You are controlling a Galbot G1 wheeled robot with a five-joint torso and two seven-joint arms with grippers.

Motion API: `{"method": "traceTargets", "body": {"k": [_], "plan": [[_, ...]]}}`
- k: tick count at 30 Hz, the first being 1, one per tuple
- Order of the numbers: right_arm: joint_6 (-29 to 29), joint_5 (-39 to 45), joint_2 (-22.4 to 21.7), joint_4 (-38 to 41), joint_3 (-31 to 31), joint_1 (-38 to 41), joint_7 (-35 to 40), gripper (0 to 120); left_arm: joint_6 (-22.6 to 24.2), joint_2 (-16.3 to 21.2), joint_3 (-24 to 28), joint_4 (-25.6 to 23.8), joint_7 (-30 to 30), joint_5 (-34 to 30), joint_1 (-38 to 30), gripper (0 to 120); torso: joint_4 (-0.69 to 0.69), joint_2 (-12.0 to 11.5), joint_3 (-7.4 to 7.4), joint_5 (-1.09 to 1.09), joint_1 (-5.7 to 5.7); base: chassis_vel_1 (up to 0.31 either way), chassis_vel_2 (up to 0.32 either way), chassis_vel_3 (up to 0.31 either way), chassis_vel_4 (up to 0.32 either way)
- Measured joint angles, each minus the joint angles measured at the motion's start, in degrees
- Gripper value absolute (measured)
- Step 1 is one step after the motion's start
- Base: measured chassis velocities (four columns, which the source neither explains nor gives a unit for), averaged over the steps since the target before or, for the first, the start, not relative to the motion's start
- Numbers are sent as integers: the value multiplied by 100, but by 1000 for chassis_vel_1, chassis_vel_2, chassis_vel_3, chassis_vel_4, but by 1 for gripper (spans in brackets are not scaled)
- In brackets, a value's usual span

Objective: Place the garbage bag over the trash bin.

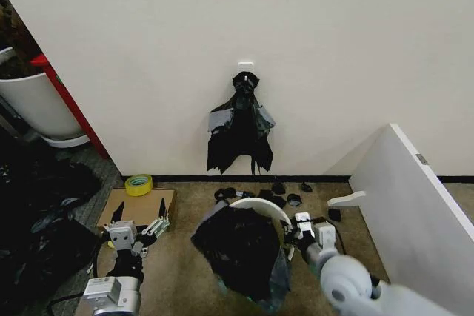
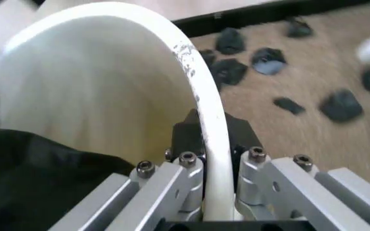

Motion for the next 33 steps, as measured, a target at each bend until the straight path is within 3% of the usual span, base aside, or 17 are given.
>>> {"method": "traceTargets", "body": {"k": [3,9,15,22,28,31,33], "plan": [[332,-48,297,49,76,-232,375,1,-3,14,-19,-27,-23,2,18,100,0,0,0,0,0,0,0,0,0],[1057,-314,1405,11,198,-639,1076,1,-6,42,-55,-90,-69,12,64,100,0,0,0,1,0,0,0,0,0],[1531,-663,1977,-243,239,-654,1537,1,-9,52,-84,-128,-99,18,91,100,1,0,0,0,0,0,0,0,0],[1827,-1196,2150,-500,159,-775,1631,1,-9,50,-73,-136,-102,20,83,100,1,0,1,0,0,0,0,0,0],[1749,-1374,2145,-568,138,-811,1816,1,-4,47,-56,-126,-102,15,70,100,0,0,1,1,0,0,0,0,0],[1686,-1411,2092,-549,127,-823,1838,6,0,41,-52,-125,-102,15,69,100,0,0,1,0,0,0,0,0,0],[1600,-1399,2044,-432,111,-825,1929,16,3,35,-51,-125,-102,14,70,100,0,0,1,0,0,0,0,0,0]]}}
